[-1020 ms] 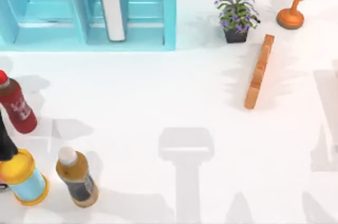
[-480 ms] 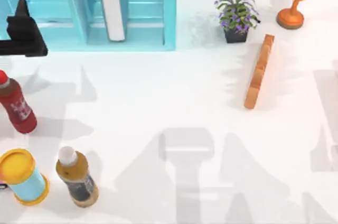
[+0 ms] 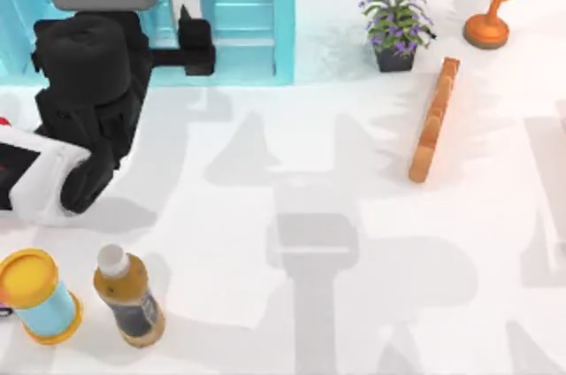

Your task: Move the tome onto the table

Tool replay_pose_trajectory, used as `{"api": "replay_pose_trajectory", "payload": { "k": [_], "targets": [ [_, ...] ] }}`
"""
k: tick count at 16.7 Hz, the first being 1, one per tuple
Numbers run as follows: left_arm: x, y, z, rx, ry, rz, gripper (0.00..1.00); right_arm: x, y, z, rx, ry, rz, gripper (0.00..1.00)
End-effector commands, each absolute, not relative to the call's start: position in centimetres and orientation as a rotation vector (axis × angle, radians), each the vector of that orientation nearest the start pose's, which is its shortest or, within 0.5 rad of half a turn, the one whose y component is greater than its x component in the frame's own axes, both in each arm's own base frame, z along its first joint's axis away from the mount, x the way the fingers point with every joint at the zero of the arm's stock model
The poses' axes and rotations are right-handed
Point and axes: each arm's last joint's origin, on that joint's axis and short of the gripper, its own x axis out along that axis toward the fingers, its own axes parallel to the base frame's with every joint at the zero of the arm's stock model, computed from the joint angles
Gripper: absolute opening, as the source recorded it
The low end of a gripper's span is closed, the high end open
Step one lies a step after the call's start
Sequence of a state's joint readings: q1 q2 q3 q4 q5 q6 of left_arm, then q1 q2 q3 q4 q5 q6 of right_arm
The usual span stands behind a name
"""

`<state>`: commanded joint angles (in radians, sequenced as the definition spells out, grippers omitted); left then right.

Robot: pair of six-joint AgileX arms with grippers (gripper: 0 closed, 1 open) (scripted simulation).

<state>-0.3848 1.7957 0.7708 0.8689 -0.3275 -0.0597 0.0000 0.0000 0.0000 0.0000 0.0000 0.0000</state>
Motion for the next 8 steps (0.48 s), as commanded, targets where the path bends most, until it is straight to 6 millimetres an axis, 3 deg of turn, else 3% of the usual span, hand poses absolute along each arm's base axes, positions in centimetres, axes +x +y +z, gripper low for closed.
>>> {"api": "replay_pose_trajectory", "payload": {
  "k": [4, 8],
  "targets": [
    [35.2, -14.8, 12.1, 0.002, 0.189, -0.044, 1.00, 10.6, -0.1, 16.0, 0.000, 0.000, 0.000, 1.00],
    [35.2, -15.3, 11.2, 0.009, 0.202, -0.048, 1.00, 10.6, -0.1, 16.0, 0.000, 0.000, 0.000, 1.00]
  ]
}}
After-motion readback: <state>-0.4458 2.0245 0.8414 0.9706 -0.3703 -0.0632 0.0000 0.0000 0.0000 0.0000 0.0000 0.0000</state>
